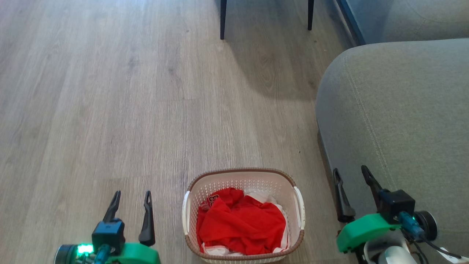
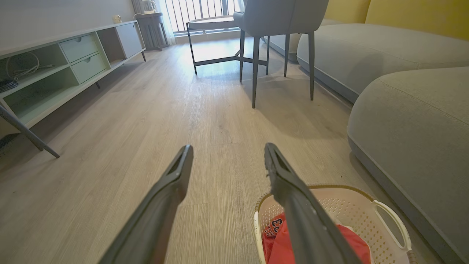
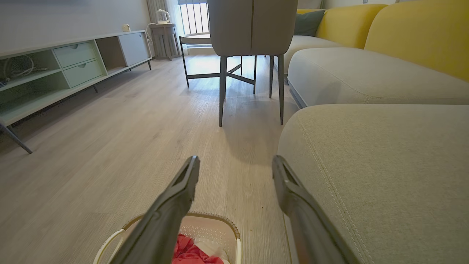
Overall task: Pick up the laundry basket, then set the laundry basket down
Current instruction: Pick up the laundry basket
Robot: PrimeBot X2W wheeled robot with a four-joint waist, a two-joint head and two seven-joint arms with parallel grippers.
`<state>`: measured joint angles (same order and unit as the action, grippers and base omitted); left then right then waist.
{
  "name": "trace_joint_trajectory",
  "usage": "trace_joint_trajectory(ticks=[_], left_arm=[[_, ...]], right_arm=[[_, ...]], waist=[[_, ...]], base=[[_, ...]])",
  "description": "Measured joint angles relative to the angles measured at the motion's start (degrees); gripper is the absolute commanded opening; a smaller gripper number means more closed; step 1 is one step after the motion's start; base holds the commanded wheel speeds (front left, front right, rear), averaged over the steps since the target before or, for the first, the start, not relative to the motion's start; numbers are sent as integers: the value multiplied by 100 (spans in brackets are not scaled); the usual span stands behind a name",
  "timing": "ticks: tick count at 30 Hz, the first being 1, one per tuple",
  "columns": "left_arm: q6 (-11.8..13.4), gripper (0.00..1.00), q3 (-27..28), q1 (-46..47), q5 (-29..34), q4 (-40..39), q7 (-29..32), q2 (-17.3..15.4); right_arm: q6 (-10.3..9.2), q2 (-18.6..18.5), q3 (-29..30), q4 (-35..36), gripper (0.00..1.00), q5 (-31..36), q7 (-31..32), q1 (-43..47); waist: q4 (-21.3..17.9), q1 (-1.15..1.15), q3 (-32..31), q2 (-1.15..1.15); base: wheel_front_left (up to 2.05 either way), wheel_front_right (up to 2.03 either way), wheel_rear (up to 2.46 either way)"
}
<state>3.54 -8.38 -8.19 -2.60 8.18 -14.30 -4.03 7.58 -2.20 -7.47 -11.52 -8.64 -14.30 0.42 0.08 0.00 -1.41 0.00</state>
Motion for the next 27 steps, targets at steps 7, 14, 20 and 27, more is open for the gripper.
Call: trace_joint_trajectory(ticks=[7,14,20,27], left_arm=[[-4,100,7,0,0,1,0,32],[-8,100,-13,39,-1,37,-1,47],[-51,100,-68,549,-15,224,-15,78],[-49,100,-214,1300,-163,568,-16,101]], right_arm=[[0,0,1,2,100,3,0,0],[0,0,16,-88,100,62,0,-27],[0,-2,53,-260,100,118,0,-514],[0,-15,134,-500,100,168,0,-1237]], waist=[[-2,0,93,0],[12,0,355,0],[30,0,850,0],[56,1,1626,0]], base=[[0,0,0],[0,0,0],[0,0,0],[0,0,0]])
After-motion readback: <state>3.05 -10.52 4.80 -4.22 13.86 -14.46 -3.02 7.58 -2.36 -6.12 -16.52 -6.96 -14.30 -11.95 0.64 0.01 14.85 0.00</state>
